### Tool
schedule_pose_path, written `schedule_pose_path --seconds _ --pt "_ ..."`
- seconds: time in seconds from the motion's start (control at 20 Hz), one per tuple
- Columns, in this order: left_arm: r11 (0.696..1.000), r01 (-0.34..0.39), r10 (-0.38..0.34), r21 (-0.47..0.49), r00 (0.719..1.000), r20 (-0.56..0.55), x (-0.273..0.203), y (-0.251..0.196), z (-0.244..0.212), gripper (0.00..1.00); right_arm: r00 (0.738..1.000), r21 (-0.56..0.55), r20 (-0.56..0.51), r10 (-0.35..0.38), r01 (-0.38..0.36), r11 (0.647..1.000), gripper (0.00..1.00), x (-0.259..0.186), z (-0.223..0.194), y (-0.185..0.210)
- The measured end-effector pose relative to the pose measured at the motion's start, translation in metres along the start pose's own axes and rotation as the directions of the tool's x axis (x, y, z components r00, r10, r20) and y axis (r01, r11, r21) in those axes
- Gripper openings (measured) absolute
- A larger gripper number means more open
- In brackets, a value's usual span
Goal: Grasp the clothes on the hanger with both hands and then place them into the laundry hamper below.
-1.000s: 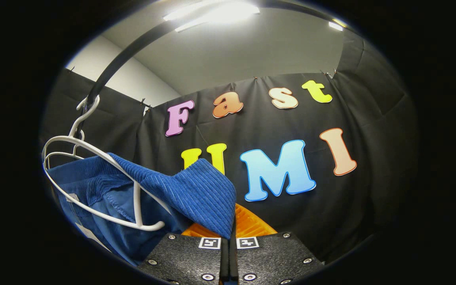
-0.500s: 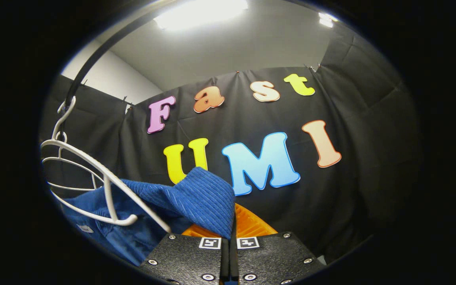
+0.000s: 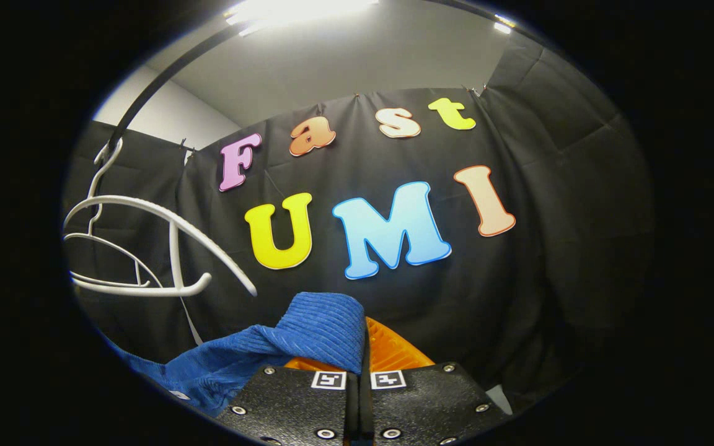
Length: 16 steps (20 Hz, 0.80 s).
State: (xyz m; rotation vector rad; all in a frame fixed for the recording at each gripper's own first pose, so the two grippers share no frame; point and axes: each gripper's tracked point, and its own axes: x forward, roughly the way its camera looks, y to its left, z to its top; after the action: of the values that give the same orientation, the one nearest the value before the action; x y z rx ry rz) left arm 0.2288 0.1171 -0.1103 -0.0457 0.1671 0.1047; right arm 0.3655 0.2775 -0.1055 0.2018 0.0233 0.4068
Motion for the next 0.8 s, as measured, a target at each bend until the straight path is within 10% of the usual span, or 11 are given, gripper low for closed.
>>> schedule_pose_path --seconds 0.8 --pt "0.976 0.188 -0.18 0.108 0.981 -0.076 -0.105 -0.015 -0.037 0.01 0.973 -0.107 -0.162 -0.165 0.149 0.983 0.01 -0.176 -0.022 0.01"
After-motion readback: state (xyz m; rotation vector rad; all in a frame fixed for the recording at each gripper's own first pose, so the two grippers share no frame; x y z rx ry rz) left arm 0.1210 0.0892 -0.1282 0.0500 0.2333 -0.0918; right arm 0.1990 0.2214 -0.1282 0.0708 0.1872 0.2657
